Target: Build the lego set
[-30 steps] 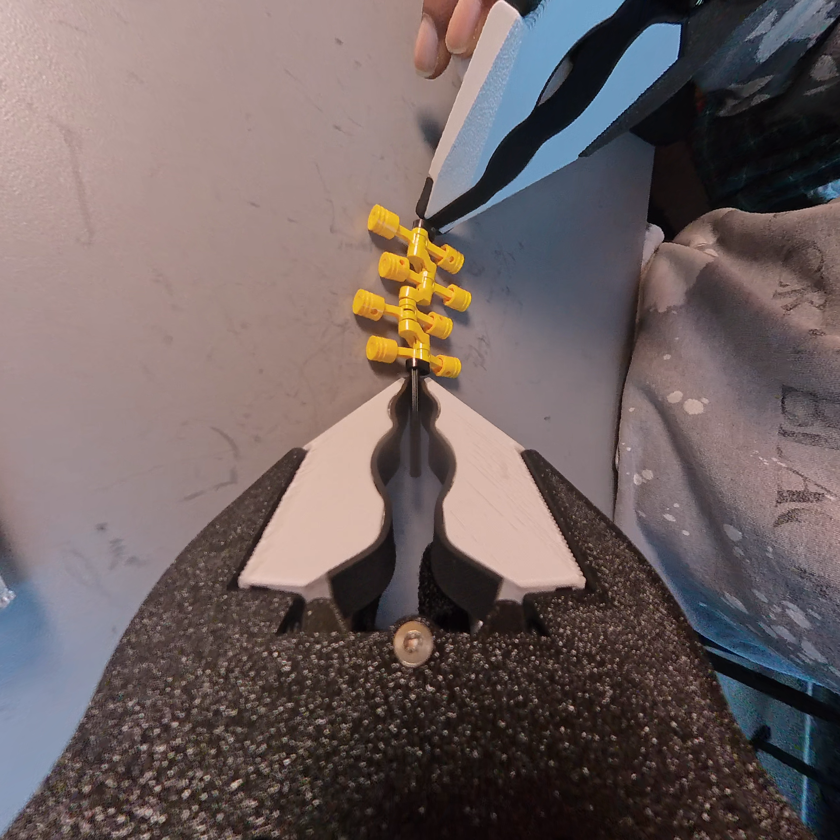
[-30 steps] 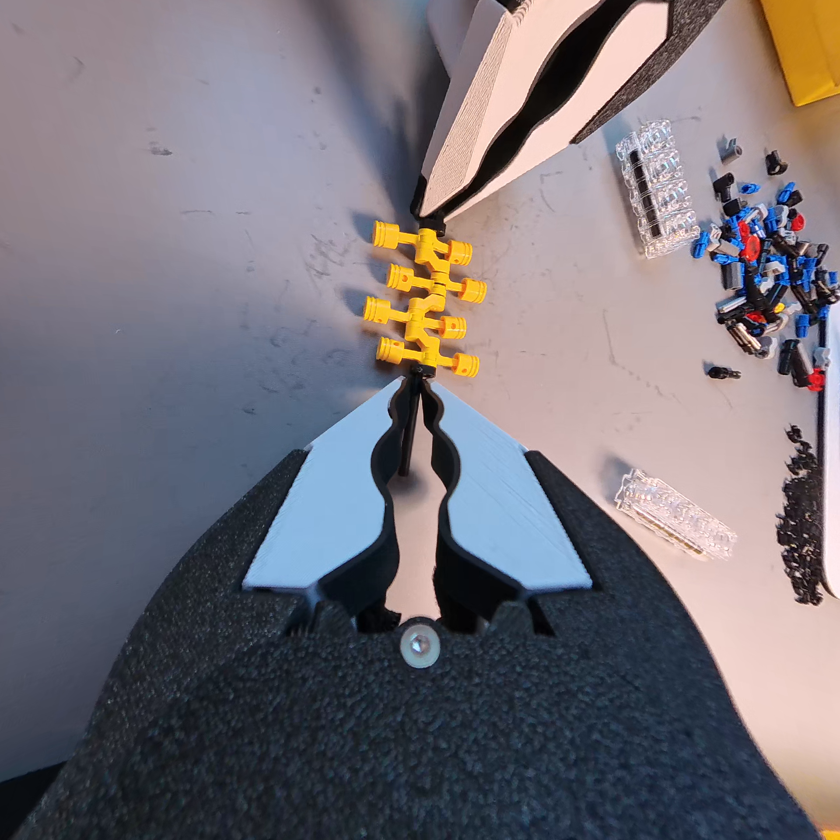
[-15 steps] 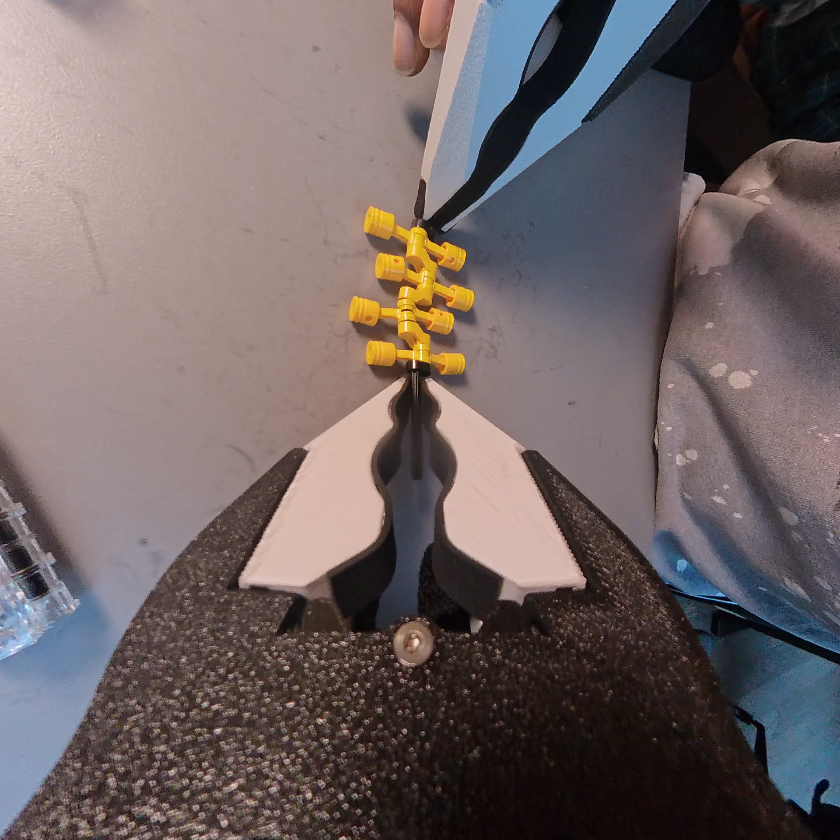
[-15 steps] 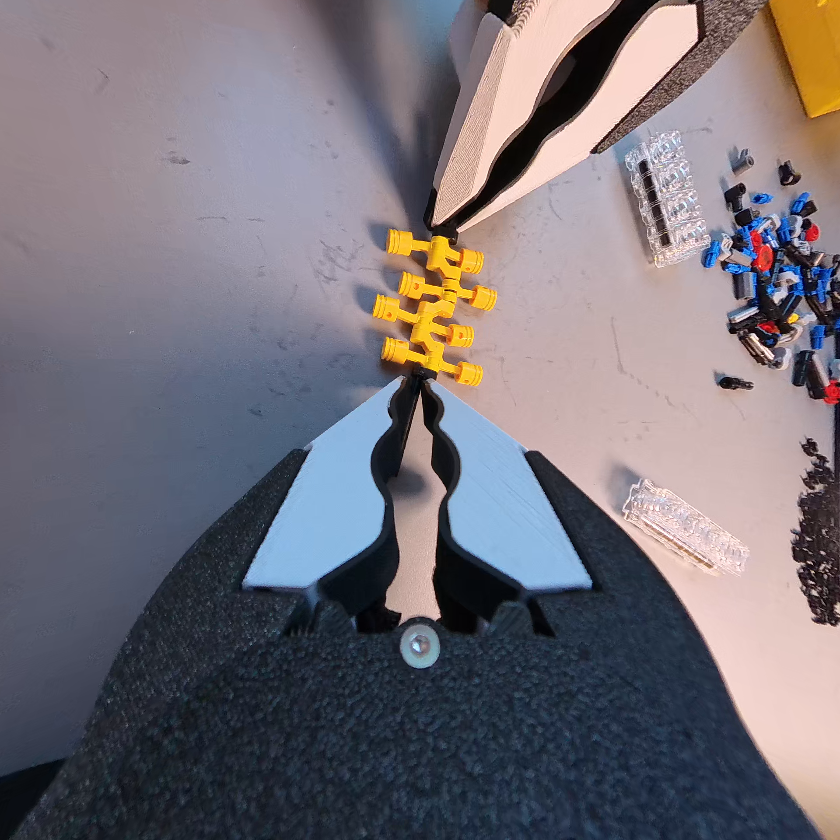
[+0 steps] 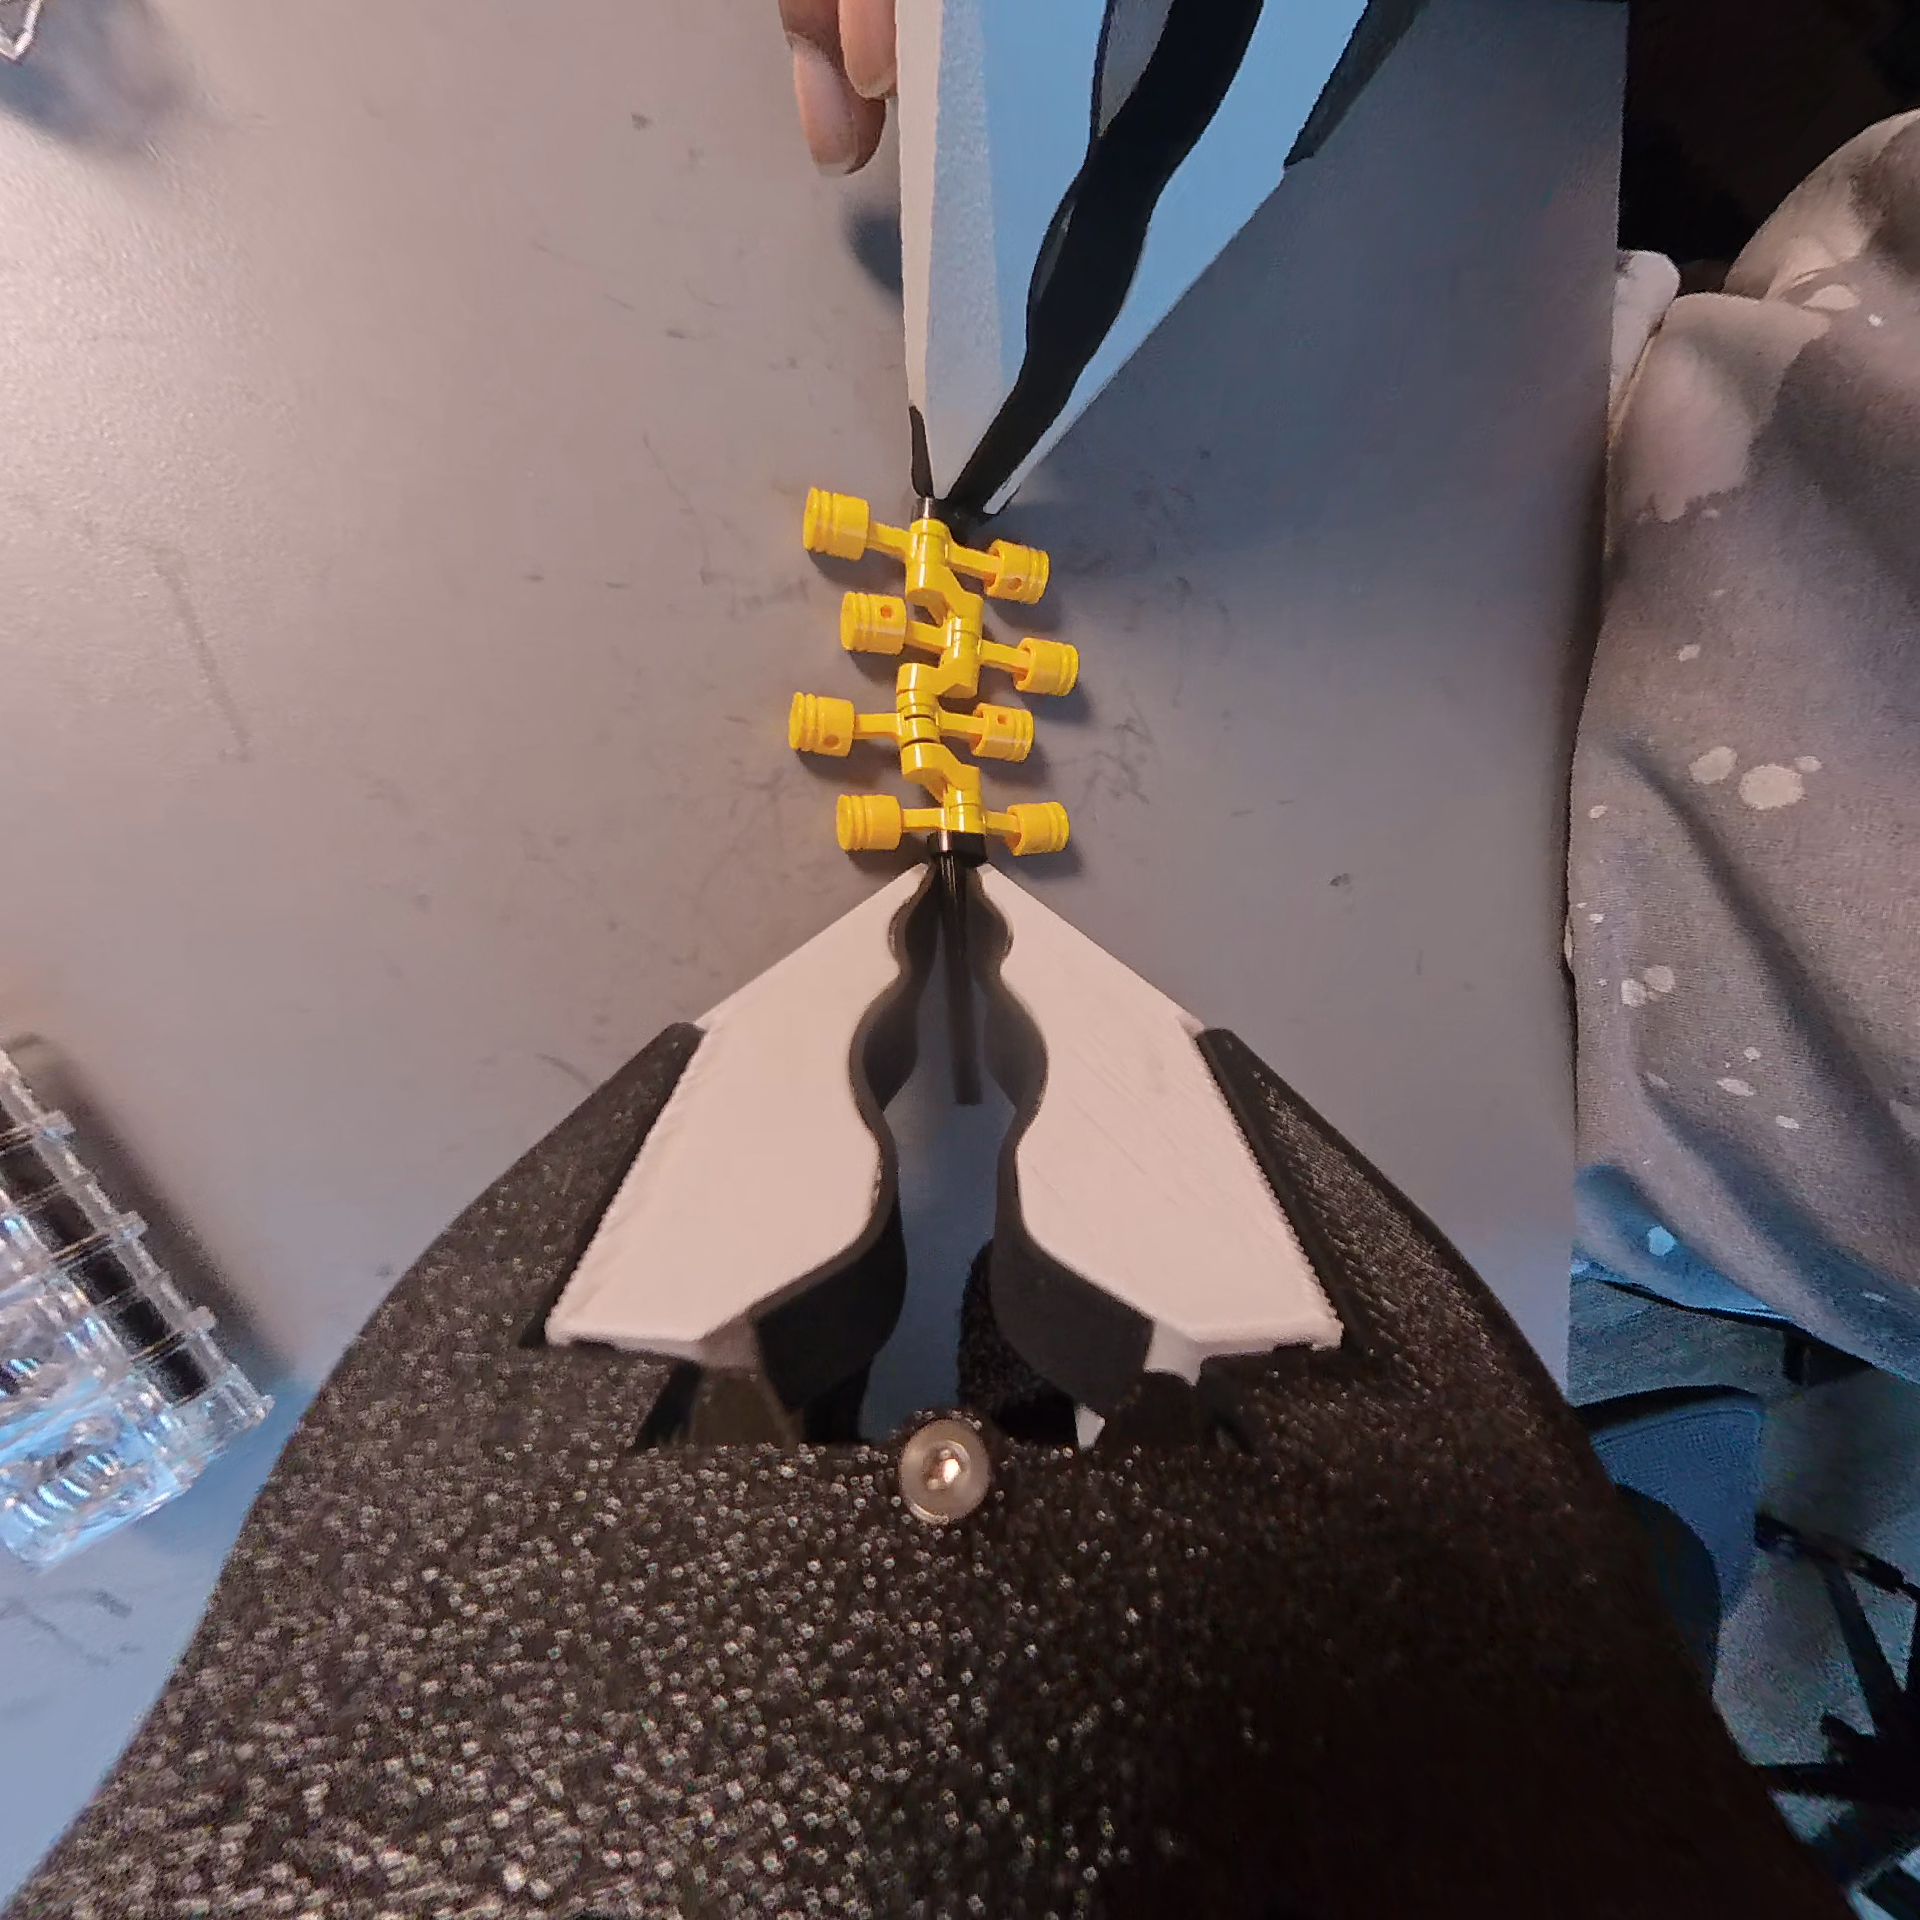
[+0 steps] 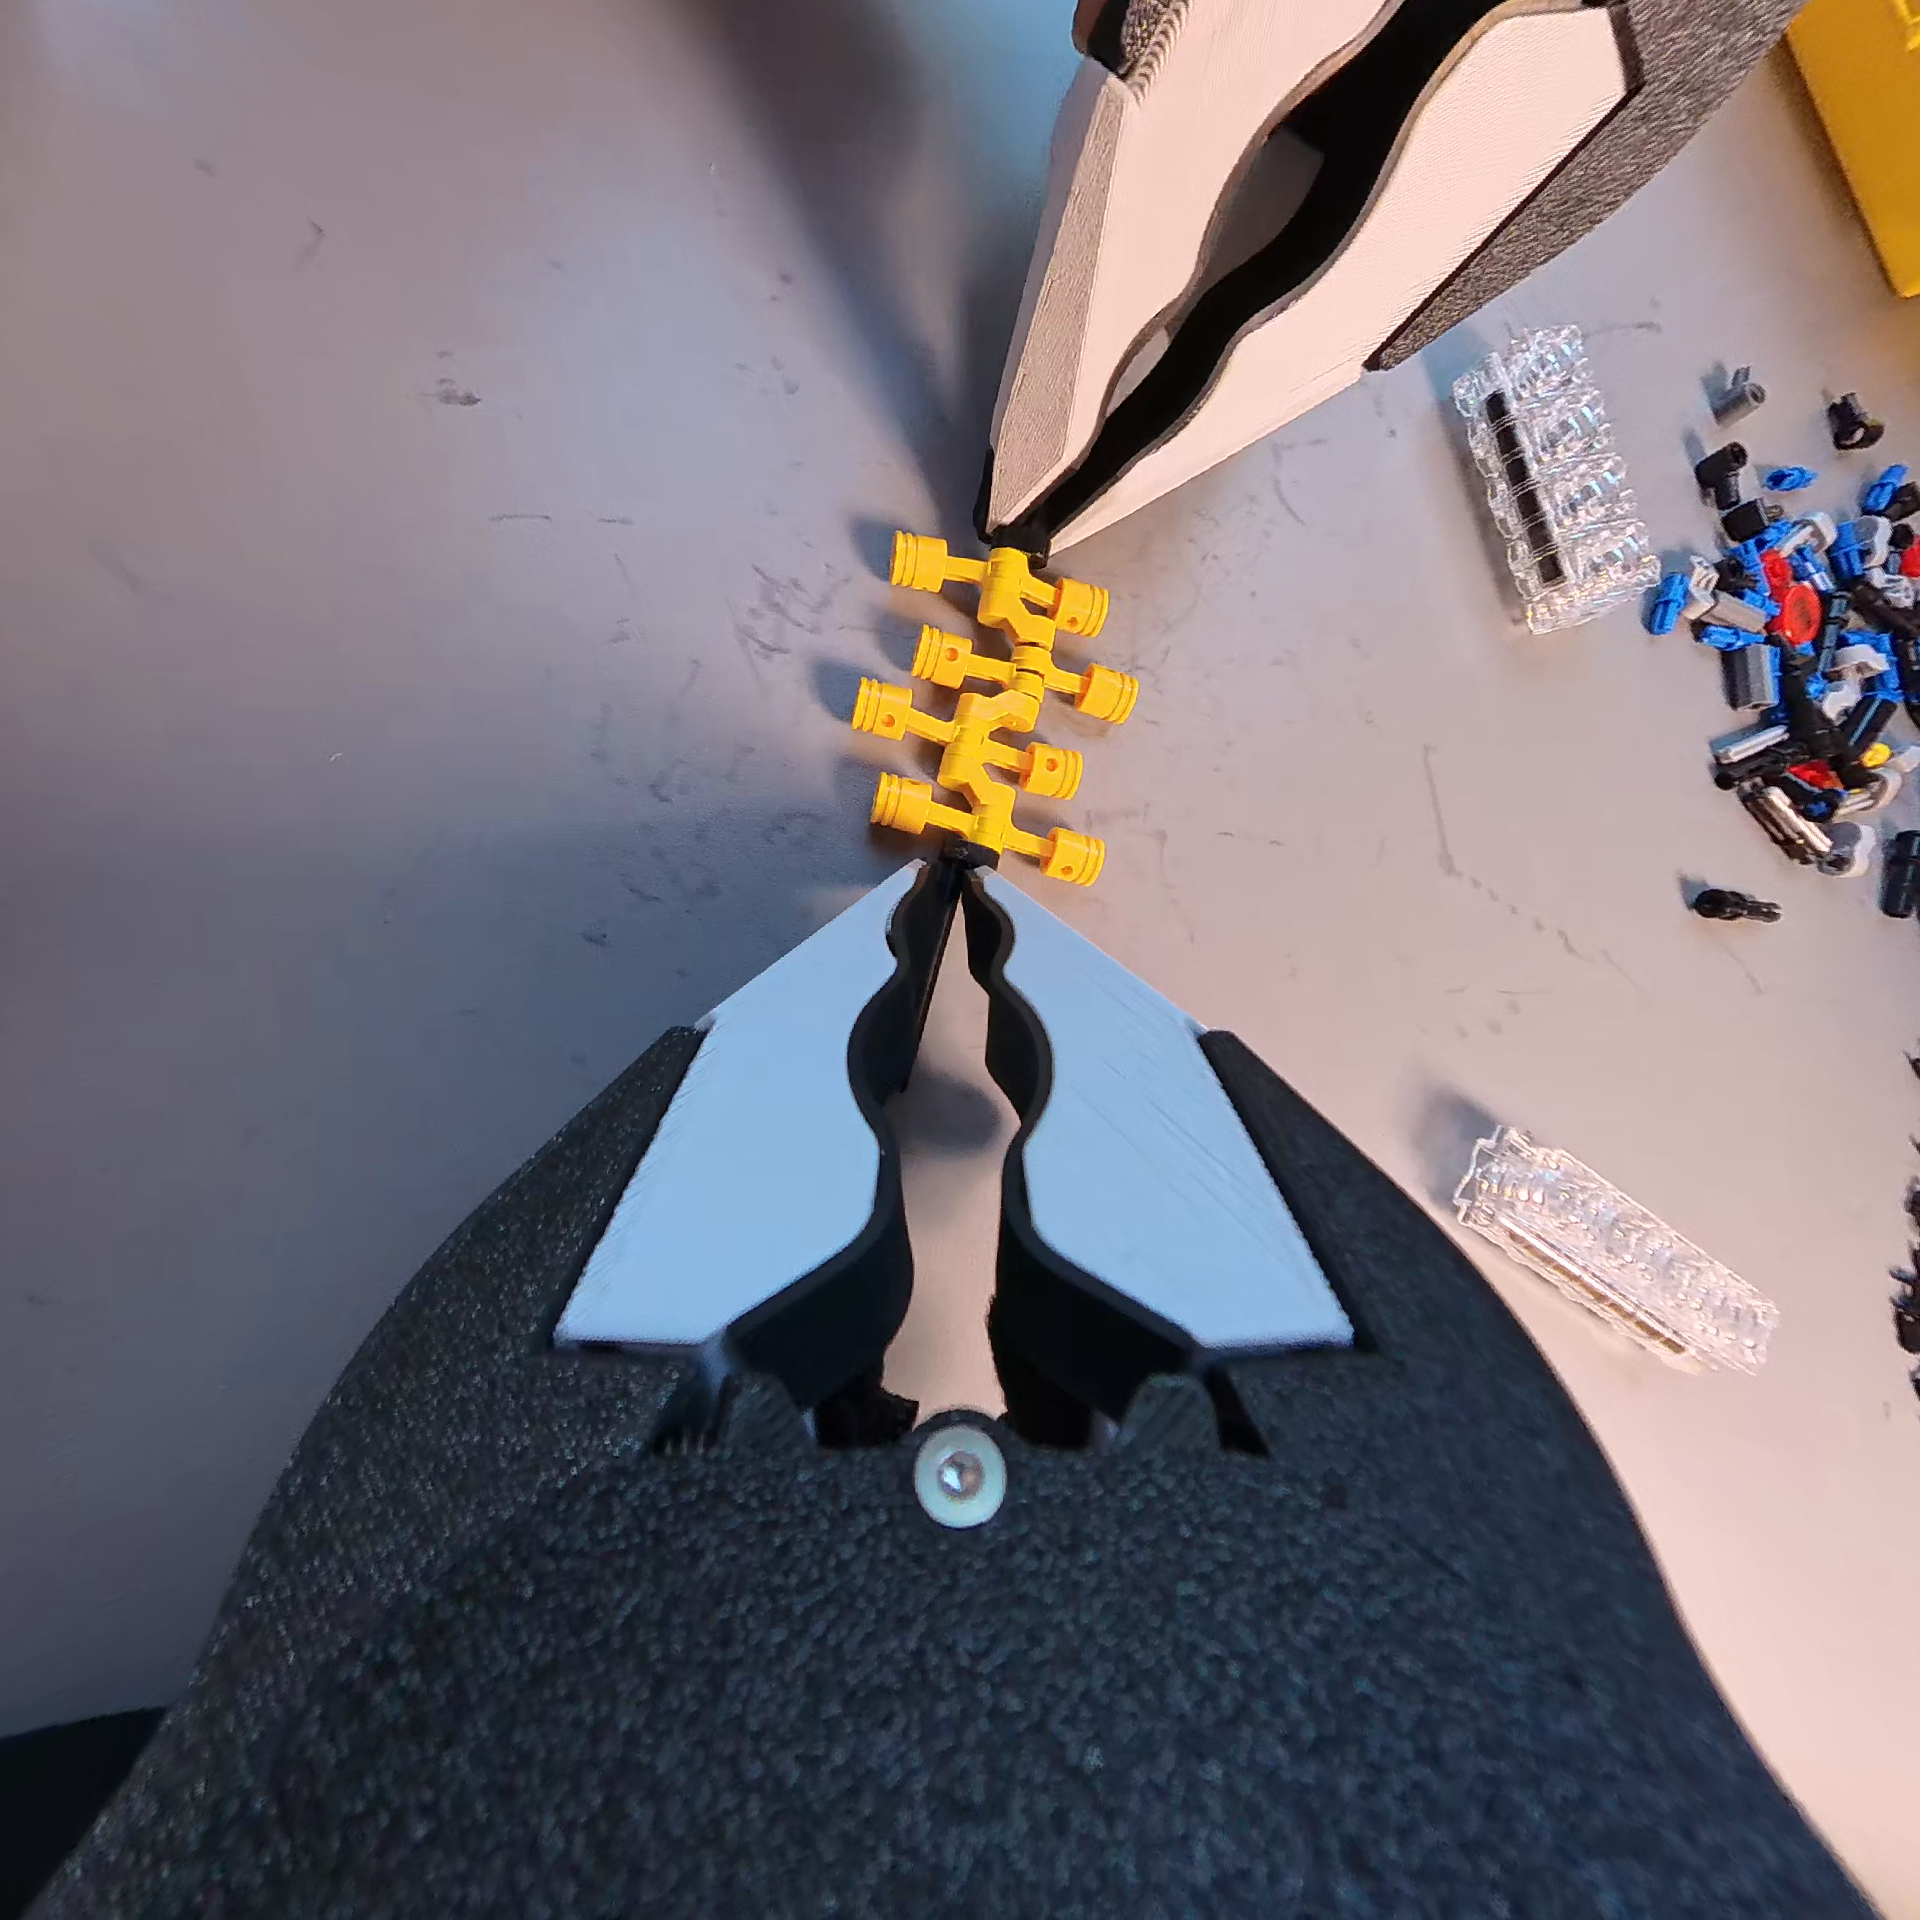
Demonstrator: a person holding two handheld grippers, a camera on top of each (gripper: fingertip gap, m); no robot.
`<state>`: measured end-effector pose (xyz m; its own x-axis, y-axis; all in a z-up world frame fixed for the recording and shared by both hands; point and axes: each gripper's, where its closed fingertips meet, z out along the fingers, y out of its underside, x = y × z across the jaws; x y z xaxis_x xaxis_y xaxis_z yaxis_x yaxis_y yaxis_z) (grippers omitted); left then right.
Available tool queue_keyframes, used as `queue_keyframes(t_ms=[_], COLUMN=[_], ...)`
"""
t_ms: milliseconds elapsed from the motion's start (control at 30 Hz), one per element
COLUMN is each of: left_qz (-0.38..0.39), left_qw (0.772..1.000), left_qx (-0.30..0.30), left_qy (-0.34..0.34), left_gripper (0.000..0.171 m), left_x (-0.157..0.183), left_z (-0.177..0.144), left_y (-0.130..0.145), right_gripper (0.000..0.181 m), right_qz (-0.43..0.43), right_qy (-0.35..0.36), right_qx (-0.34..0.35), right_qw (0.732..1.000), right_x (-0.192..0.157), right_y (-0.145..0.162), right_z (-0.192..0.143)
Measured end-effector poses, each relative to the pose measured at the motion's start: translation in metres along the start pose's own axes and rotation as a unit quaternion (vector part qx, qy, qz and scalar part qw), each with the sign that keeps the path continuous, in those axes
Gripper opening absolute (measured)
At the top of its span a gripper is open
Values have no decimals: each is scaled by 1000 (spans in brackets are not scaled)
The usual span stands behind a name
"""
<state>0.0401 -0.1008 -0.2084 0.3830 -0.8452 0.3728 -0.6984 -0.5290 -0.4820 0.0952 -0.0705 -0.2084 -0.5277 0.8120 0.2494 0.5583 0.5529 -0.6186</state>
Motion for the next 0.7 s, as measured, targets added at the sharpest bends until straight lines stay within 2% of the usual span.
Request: queue_keyframes(t_ms=[267,700], left_qz=[67,41], left_qw=[998,998], left_qx=[-17,31], left_qy=[8,23], left_gripper=[2,1], left_x=[0,1], left_z=[0,1], left_y=[1,0], right_gripper=[3,1], right_qz=[-1,46], right_qy=[-9,5], right_qx=[10,16], right_qw=[1000,999], right_x=[0,1], right_y=[0,-1], right_z=[0,1])
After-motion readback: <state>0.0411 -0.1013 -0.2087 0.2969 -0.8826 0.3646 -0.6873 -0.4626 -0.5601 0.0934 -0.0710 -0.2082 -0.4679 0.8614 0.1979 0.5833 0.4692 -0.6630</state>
